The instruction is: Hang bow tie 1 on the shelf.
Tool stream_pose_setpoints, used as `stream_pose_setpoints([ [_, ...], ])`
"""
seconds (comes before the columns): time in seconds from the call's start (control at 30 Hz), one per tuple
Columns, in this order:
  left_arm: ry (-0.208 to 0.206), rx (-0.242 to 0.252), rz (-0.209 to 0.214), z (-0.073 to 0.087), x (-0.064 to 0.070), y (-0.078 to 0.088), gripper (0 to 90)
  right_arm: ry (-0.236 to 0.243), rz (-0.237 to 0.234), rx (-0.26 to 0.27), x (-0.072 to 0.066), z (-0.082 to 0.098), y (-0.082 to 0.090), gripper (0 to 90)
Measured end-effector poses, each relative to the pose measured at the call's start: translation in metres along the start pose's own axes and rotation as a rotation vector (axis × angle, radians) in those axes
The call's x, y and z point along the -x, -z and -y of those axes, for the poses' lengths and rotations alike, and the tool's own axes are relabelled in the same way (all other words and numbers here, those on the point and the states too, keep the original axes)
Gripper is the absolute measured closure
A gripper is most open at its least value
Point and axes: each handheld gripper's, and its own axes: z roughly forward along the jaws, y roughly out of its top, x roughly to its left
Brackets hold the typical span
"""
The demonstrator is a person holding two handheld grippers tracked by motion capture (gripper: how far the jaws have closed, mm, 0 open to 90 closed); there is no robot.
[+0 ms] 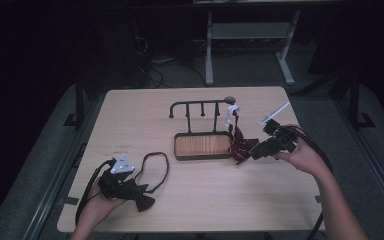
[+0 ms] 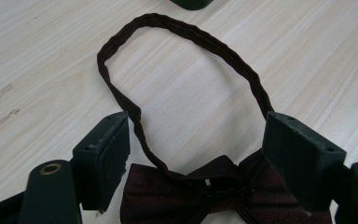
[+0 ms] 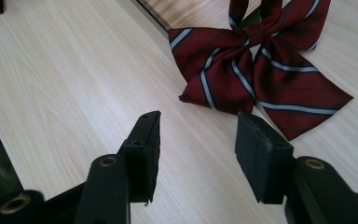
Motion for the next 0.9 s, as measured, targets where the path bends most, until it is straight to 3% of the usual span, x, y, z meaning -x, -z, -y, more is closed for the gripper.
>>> stream_pose_setpoints([
  [0.73, 0.026, 0.011, 0.004, 0.0, -0.001, 0.0, 22.8, -0.002, -0.003, -0.006, -0.012, 0.024, -0.016, 45.3],
  [0.9, 0.016, 0.001, 0.004, 0.0, -0.002, 0.0, 22.7, -0.008, -0.001, 0.005, -0.013, 0.03, -0.016, 44.8],
])
